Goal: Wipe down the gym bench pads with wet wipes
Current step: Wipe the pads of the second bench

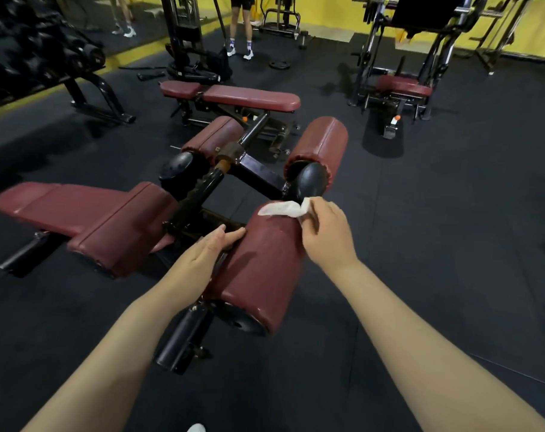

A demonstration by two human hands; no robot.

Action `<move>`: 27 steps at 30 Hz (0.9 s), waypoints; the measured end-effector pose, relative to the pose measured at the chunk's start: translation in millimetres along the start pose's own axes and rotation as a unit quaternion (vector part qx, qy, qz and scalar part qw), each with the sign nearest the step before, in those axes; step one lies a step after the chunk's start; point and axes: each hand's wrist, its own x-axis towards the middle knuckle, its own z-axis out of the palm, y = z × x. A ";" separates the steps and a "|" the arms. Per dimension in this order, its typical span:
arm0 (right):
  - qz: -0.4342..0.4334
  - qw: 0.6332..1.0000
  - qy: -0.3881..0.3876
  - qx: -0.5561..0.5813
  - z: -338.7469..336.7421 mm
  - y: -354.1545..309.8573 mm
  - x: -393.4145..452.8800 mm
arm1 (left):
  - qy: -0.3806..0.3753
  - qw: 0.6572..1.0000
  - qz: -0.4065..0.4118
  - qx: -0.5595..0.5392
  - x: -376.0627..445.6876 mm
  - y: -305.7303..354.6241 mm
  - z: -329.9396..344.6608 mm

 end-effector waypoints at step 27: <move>-0.068 0.995 -0.025 -0.073 -2.9 -7.0 -3.1 | -0.046 0.998 -0.040 -0.021 -8.0 -35.0 -10.4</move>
